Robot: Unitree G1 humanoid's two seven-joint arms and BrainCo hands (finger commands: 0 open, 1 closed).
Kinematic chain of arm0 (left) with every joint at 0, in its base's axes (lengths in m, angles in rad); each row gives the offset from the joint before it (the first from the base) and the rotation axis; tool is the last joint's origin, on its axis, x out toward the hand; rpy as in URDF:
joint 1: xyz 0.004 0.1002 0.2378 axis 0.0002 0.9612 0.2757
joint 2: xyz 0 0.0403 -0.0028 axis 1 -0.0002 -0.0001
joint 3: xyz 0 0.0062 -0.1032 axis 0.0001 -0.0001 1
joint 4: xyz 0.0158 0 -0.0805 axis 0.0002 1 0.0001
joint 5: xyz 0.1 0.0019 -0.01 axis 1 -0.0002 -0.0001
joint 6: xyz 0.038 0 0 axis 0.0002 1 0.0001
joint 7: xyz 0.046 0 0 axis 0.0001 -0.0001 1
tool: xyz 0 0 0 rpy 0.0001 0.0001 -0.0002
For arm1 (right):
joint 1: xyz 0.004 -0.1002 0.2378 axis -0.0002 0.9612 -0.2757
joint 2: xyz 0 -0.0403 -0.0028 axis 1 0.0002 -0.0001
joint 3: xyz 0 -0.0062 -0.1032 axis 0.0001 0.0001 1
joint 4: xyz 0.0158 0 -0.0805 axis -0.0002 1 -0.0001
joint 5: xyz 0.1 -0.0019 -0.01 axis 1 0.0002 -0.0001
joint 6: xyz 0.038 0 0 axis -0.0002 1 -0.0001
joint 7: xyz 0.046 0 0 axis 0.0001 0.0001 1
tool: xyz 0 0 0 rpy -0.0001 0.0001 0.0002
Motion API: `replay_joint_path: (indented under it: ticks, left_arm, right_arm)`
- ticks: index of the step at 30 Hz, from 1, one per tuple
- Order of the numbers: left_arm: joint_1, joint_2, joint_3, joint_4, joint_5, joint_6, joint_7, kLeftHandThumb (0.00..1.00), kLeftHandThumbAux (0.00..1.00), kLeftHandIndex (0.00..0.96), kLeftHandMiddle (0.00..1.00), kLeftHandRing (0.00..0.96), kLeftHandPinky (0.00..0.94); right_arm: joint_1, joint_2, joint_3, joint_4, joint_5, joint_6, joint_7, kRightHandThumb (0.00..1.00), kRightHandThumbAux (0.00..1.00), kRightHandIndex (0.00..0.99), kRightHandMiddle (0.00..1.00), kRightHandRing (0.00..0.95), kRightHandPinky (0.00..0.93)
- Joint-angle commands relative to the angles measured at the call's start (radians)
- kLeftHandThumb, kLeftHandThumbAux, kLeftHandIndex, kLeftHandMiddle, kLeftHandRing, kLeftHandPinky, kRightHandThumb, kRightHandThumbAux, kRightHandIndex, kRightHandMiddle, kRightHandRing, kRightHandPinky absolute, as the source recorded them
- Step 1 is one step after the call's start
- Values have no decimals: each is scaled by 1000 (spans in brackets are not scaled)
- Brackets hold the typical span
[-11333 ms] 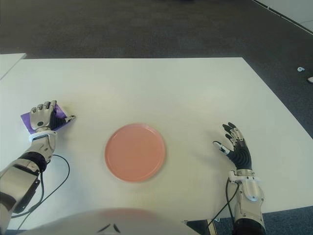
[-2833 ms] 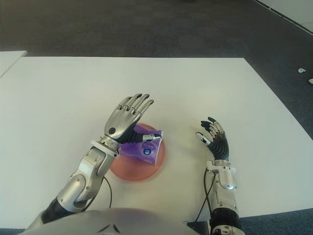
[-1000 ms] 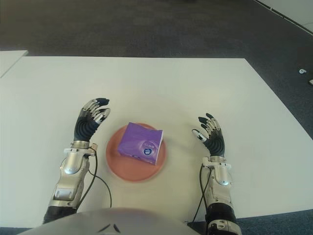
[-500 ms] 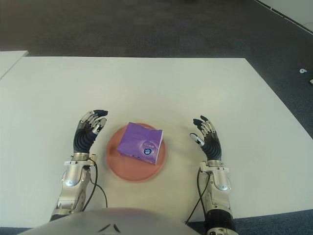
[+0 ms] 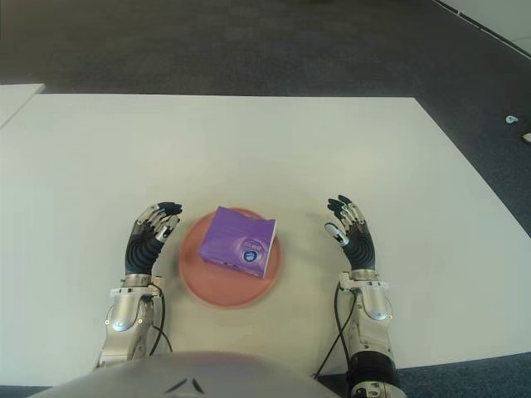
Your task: Put the tissue paper into the plate.
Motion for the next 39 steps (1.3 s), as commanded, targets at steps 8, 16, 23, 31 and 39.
replay_joint_path:
  ticks: [8, 16, 23, 31, 39]
  left_arm:
    - [14, -45, -23, 72, 14, -24, 28, 337, 601, 340, 363, 352, 375]
    - [43, -65, -35, 55, 23, 46, 81, 285, 600, 326, 351, 340, 366]
    - [78, -79, -48, -20, 31, 189, 144, 304, 625, 228, 303, 316, 346]
    - [101, -83, -62, -85, 48, 328, 219, 278, 619, 174, 252, 273, 292]
    - [100, -54, -66, -98, 47, 371, 226, 242, 611, 160, 219, 234, 262]
  right_arm:
    - [30, -3, 9, 134, -54, -69, -13, 322, 572, 150, 233, 215, 0]
    - [34, -14, 8, 138, -32, -95, 10, 251, 589, 161, 207, 190, 0]
    - [49, -13, 4, 114, -20, -89, 26, 229, 605, 136, 183, 222, 7]
    - [97, -8, 14, -1, -26, -15, 11, 231, 626, 117, 170, 219, 0]
    - [110, -21, 8, -27, -48, -8, -1, 183, 615, 118, 174, 157, 0]
